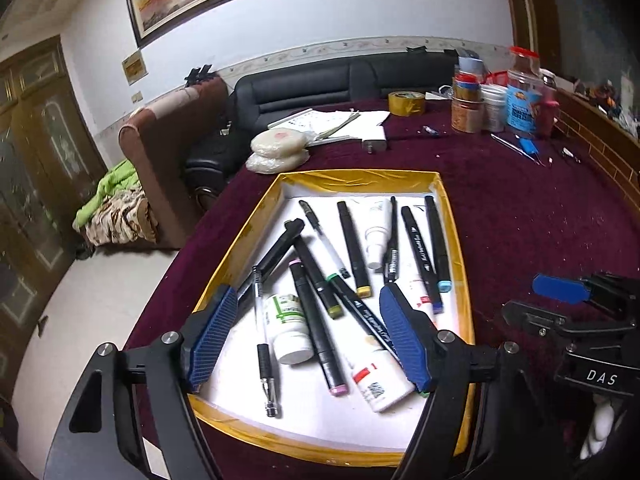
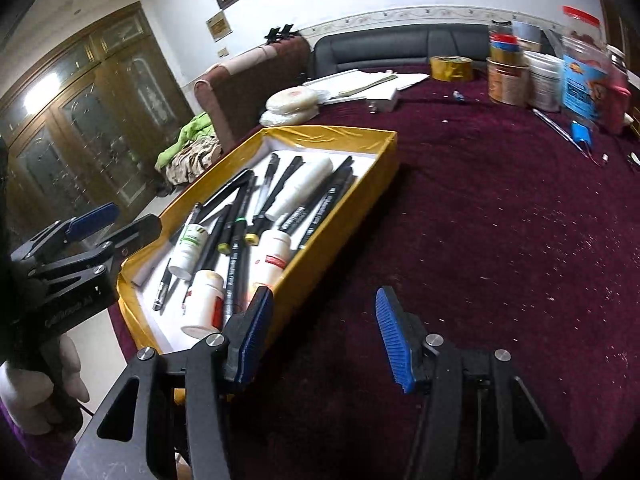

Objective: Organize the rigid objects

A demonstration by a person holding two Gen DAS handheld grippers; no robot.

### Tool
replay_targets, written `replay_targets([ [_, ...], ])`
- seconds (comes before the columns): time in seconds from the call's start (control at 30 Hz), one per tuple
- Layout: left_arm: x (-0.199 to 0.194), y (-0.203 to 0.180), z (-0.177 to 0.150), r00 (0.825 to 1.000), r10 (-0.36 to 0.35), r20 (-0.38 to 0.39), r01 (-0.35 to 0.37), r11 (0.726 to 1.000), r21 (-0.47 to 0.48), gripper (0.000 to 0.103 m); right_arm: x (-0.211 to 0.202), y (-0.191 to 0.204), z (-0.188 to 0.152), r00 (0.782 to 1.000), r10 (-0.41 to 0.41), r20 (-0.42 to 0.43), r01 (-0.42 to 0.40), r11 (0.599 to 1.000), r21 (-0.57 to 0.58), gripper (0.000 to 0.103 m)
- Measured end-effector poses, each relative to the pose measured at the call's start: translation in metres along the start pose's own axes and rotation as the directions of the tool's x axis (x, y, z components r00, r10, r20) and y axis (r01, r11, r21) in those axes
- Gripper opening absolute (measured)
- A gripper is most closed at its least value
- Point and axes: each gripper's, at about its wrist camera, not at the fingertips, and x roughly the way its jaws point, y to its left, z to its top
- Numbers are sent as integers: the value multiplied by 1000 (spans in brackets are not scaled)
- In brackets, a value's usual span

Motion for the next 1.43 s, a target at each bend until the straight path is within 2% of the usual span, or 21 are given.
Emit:
replay_targets([
  [0.07,-2,-7,1,1000,4,4,-4,1000,17,76,-3,-4,-2,1000,-14,7,14,1000,8,57],
  [0.4,-14,-34,5,999,20,31,-22,997,70,79,-18,-18,-10,998,-47,41,47,999,11,58],
  [0.47,-19,-35,6,998,27,53,-30,997,66,79,-20,-19,-10,998,-51,46,50,999,10,58],
  [0.53,-31,-31,7,993,45,113,-49,998,33,79,-22,-18,-10,997,-55,56,55,998,6,58],
  [0.6,-56,-20,8,965,109,237,-100,994,-51,94,-26,-15,-11,995,-66,74,67,998,-4,58],
  [0.63,-63,-16,8,953,127,275,-110,991,-75,100,-28,-13,-11,994,-71,83,72,997,-10,58],
  [0.67,-75,-12,7,931,150,331,-121,987,-107,103,-30,-11,-10,993,-75,91,76,997,-18,58],
  [0.7,-81,-10,6,919,162,360,-125,984,-123,103,-31,-10,-10,992,-77,96,80,996,-25,58],
  [0.73,-84,-10,5,915,162,370,-123,984,-125,103,-31,-8,-9,992,-81,100,85,996,-34,58],
  [0.77,-80,-10,10,930,125,346,-93,990,-107,103,-32,-6,-7,991,-85,99,89,995,-40,58],
  [0.8,-71,-10,16,955,46,294,-24,997,-78,103,-31,-5,-4,991,-92,97,97,994,-44,58],
  [0.87,-54,-6,24,972,-53,228,76,993,-91,103,-31,-3,0,990,-102,99,107,993,-44,58],
  [1.0,-27,3,27,987,-53,149,79,982,-174,103,-31,1,3,987,-125,104,132,989,-63,58],
  [1.2,-7,14,20,997,-54,59,67,965,-255,103,-15,6,7,990,-122,67,127,989,-78,59],
  [1.33,8,15,14,997,-80,-13,74,967,-244,103,-5,12,8,994,-102,45,106,991,-86,59],
  [1.43,11,11,13,998,-66,-26,58,972,-226,103,-1,12,8,995,-97,32,99,991,-87,59],
])
